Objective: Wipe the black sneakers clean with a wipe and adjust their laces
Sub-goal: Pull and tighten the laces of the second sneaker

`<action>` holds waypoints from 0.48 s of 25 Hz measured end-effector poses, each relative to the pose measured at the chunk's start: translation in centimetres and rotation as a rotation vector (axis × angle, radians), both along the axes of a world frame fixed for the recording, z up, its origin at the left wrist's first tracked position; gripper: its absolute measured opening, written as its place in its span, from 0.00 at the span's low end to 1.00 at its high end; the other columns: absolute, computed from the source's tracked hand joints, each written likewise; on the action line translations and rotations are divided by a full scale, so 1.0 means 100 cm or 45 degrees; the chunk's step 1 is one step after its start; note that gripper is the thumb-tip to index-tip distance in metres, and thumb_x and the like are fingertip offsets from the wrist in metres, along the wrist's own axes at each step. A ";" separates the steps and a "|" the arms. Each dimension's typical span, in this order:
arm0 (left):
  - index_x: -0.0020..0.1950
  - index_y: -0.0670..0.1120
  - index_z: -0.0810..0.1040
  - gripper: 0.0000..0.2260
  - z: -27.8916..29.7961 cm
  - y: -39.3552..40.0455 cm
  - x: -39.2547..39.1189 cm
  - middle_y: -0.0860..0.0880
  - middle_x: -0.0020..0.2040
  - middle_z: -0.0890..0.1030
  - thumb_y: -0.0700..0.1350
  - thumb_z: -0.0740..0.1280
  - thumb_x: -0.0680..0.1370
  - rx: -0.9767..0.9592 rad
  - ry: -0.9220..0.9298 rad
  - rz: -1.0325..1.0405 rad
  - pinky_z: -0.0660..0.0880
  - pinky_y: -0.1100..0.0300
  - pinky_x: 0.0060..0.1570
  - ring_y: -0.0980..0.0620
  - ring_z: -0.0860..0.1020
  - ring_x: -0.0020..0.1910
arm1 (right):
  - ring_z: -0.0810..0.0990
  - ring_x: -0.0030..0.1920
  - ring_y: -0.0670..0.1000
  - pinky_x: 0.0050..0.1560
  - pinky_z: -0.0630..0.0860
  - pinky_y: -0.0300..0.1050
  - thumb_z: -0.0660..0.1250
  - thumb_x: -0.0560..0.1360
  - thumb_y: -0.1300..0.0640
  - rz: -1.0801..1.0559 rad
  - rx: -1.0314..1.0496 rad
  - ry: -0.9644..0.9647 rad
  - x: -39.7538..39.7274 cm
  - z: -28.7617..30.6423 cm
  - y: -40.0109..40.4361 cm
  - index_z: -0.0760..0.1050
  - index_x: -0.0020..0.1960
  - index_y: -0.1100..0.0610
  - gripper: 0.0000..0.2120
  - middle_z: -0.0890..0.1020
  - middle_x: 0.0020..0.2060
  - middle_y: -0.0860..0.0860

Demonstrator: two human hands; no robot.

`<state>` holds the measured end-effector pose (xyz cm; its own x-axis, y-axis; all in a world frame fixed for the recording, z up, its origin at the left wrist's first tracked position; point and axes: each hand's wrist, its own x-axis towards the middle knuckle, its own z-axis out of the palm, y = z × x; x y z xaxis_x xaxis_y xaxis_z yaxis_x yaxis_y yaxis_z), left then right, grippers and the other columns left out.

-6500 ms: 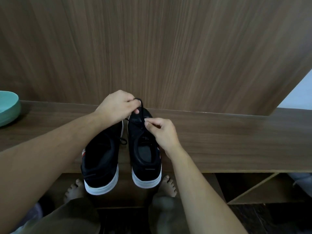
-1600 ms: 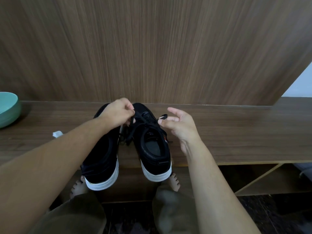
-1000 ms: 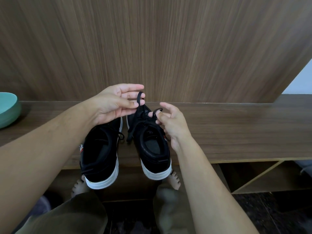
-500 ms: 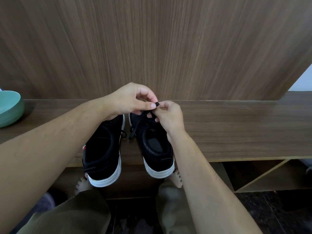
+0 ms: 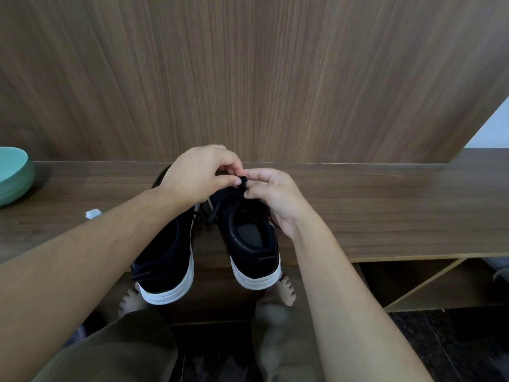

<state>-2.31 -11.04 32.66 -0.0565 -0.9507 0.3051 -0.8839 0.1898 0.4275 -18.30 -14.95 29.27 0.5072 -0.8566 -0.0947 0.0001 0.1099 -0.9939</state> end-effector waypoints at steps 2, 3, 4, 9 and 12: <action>0.42 0.54 0.80 0.03 -0.003 -0.002 0.002 0.56 0.46 0.76 0.46 0.73 0.71 0.023 0.158 0.013 0.70 0.66 0.49 0.61 0.74 0.47 | 0.83 0.49 0.51 0.50 0.80 0.44 0.68 0.69 0.72 0.027 -0.035 0.019 -0.001 -0.002 0.001 0.78 0.60 0.59 0.22 0.83 0.51 0.56; 0.41 0.53 0.80 0.04 -0.004 -0.003 0.002 0.56 0.43 0.77 0.46 0.73 0.71 0.063 0.228 0.018 0.70 0.69 0.46 0.63 0.75 0.44 | 0.83 0.51 0.53 0.53 0.80 0.49 0.70 0.68 0.72 0.019 -0.045 0.024 0.000 -0.003 0.002 0.78 0.60 0.59 0.22 0.83 0.52 0.58; 0.41 0.53 0.79 0.04 -0.005 -0.003 0.001 0.56 0.40 0.77 0.47 0.73 0.71 0.111 0.271 0.027 0.70 0.70 0.42 0.63 0.76 0.39 | 0.83 0.50 0.54 0.55 0.80 0.51 0.70 0.68 0.72 0.002 -0.054 0.022 0.002 -0.004 0.003 0.78 0.59 0.59 0.21 0.83 0.51 0.59; 0.43 0.50 0.78 0.06 -0.007 -0.003 -0.009 0.52 0.36 0.80 0.48 0.73 0.71 0.092 0.266 0.144 0.74 0.64 0.38 0.55 0.78 0.36 | 0.84 0.46 0.53 0.57 0.78 0.54 0.72 0.68 0.70 -0.182 -0.155 0.061 0.011 -0.007 0.009 0.74 0.56 0.56 0.20 0.84 0.43 0.56; 0.41 0.47 0.79 0.07 -0.007 -0.006 -0.008 0.52 0.32 0.79 0.48 0.74 0.70 0.134 0.366 0.260 0.72 0.64 0.33 0.56 0.76 0.31 | 0.82 0.46 0.47 0.52 0.78 0.46 0.75 0.69 0.62 -0.348 -0.352 0.295 0.014 -0.009 0.011 0.69 0.54 0.49 0.21 0.85 0.43 0.49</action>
<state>-3.12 -11.61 31.96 0.2112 -0.9605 0.1813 -0.7402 -0.0360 0.6715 -16.94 -13.83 28.39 0.2513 -0.9652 0.0718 -0.2339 -0.1326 -0.9632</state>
